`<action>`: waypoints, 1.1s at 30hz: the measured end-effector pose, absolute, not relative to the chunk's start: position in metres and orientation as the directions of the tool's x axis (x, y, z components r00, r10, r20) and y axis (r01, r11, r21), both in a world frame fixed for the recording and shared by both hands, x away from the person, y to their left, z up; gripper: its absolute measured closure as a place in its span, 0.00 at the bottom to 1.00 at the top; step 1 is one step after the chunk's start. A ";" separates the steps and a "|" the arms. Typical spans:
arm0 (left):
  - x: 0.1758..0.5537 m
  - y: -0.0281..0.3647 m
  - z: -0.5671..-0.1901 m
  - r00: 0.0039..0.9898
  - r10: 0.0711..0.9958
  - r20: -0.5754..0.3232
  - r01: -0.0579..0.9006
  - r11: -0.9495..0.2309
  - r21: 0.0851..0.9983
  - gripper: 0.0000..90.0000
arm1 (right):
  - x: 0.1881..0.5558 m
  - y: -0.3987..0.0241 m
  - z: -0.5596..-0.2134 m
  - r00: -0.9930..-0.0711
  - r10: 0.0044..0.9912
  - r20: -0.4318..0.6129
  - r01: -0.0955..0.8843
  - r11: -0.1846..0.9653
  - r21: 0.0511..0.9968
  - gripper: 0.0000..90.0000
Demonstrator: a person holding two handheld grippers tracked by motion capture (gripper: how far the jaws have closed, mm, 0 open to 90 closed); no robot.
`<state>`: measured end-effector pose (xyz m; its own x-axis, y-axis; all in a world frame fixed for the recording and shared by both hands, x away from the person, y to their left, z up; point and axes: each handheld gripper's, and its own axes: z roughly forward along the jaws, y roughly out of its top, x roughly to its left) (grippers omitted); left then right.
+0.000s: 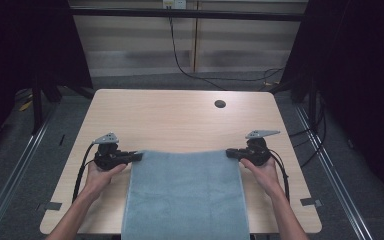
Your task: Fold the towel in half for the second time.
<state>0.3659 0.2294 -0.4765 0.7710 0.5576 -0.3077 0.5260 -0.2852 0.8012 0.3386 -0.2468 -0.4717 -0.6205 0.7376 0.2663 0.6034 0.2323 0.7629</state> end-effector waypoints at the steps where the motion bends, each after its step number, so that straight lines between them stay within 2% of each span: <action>1: 0.367 0.229 -0.474 0.779 0.552 -0.298 0.516 -0.294 0.805 0.92 | 0.339 -0.247 -0.470 -0.619 0.737 0.270 0.600 0.223 0.768 0.95; 10: 0.389 0.226 -0.449 0.766 0.563 -0.311 0.501 -0.220 0.837 0.92 | 0.355 -0.251 -0.431 -0.620 0.751 0.226 0.548 0.209 0.810 0.95; 15: 0.401 0.221 -0.437 0.766 0.569 -0.298 0.486 -0.210 0.848 0.92 | 0.366 -0.254 -0.422 -0.605 0.761 0.233 0.547 0.185 0.816 0.96; 19: 0.409 0.221 -0.429 0.739 0.574 -0.351 0.506 -0.129 0.853 0.92 | 0.372 -0.255 -0.408 -0.605 0.766 0.220 0.519 0.170 0.837 0.96; 24: 0.414 0.216 -0.420 0.751 0.580 -0.316 0.479 -0.150 0.865 0.92 | 0.376 -0.258 -0.395 -0.604 0.772 0.195 0.499 0.176 0.849 0.96; 28: 0.419 0.216 -0.399 0.763 0.591 -0.260 0.446 -0.190 0.875 0.93 | 0.377 -0.260 -0.384 -0.598 0.782 0.179 0.485 0.175 0.857 0.96; 33: 0.420 0.216 -0.384 0.767 0.601 -0.227 0.410 -0.186 0.893 0.93 | 0.379 -0.260 -0.373 -0.601 0.782 0.163 0.455 0.167 0.875 0.96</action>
<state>0.4199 0.2162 -0.3836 0.7667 0.6006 -0.2268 0.4095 -0.1855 0.8932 0.3786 -0.2602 -0.3727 -0.6014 0.7821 0.1634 0.4552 0.1673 0.8745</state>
